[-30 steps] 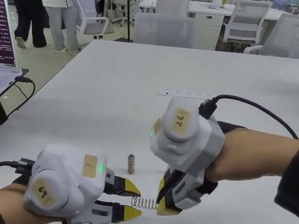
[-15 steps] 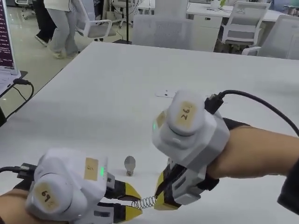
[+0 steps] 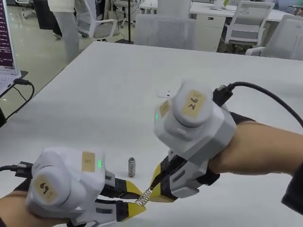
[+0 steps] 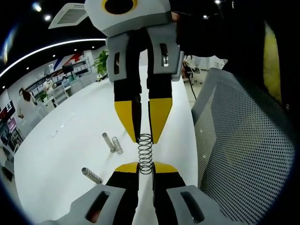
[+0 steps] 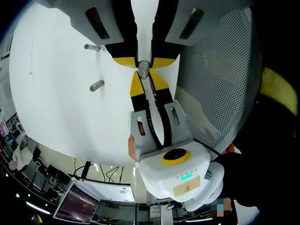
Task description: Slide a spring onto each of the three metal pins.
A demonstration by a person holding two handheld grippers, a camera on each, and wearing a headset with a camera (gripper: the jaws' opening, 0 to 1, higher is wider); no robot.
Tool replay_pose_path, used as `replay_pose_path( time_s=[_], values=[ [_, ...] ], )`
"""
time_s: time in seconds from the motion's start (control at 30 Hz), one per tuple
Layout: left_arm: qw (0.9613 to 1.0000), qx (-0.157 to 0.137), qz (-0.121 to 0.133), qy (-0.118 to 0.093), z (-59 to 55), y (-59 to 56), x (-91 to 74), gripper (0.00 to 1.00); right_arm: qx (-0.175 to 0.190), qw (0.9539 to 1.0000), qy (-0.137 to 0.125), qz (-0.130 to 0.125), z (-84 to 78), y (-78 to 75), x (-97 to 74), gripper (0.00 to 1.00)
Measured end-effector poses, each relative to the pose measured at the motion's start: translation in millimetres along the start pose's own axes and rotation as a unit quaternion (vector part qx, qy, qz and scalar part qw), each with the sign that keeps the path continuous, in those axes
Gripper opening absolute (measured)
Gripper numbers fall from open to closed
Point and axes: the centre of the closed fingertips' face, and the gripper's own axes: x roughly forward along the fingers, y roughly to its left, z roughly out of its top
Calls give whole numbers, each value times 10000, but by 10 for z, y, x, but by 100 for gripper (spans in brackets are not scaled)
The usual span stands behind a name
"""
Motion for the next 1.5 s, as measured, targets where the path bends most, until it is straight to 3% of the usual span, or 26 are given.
replay_pose_path(
  time_s=[0.3,0.43,0.47,0.6,1.07,1.5],
  values=[
    [9999,-131,-33,-41,22,-2,24,2,-91,9997,221,45,-3,4,-1,8],
    [9997,-213,-5,-69,30,9,21,2,-100,9998,160,41,19,-9,9,9],
    [9995,-254,-2,-180,70,12,16,2,-98,9998,165,44,14,-11,16,8],
    [9995,-280,-15,-110,45,10,15,2,-109,9998,143,65,11,-10,40,8],
    [9992,-314,14,-265,161,26,9,2,-122,9998,116,93,-13,-27,94,9],
    [9987,-387,64,-317,170,61,18,3,-111,9997,203,66,-34,-51,85,8]
  ],
)
